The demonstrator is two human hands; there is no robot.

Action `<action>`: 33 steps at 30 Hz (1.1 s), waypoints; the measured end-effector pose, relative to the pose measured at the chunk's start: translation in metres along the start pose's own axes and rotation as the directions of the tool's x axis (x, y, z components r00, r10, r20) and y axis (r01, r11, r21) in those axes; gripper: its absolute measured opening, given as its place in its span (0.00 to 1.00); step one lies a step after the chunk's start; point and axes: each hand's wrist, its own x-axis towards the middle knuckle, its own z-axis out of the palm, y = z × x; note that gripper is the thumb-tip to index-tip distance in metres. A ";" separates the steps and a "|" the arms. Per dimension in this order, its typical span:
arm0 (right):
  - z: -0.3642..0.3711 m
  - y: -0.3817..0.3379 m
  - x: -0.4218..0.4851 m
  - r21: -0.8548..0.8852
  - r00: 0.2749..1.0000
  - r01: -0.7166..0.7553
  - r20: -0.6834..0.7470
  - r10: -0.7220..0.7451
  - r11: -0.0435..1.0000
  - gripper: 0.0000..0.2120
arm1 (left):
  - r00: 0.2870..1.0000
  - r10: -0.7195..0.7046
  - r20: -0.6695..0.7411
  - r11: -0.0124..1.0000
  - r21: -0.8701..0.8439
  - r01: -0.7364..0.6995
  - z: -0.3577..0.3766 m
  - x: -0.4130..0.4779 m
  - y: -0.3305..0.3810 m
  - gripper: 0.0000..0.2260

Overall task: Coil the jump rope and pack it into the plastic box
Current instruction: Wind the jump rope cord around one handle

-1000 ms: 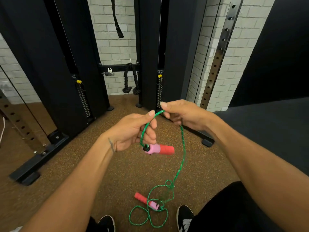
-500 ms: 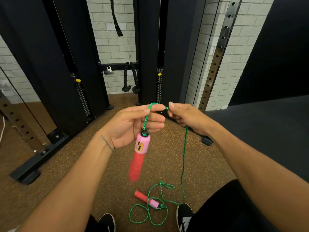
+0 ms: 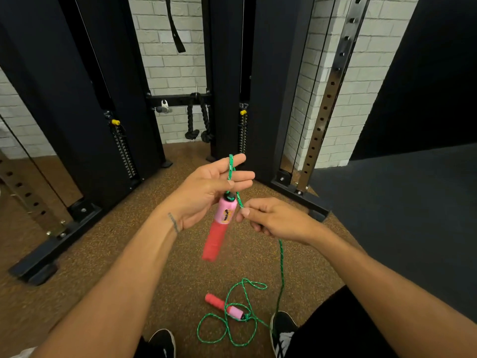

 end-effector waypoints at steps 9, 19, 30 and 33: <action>-0.003 -0.026 -0.008 -0.323 0.973 0.209 -0.025 -0.229 0.923 0.14 | 0.999 0.009 -0.037 0.990 0.144 -0.004 -0.001 0.008 -0.011 0.21; -0.027 -0.053 -0.007 -0.214 0.913 0.336 -0.164 -0.373 0.917 0.11 | 0.997 0.056 -0.053 0.970 0.241 -0.042 0.005 -0.001 -0.031 0.13; -0.032 -0.018 0.034 0.155 0.925 0.284 -0.302 -0.229 0.946 0.08 | 0.996 -0.027 0.082 0.995 -0.096 0.035 -0.002 0.004 -0.037 0.15; -0.028 -0.007 0.046 0.222 0.941 0.244 -0.289 -0.175 0.944 0.10 | 0.996 -0.011 0.084 0.991 -0.134 0.022 -0.011 0.010 -0.040 0.15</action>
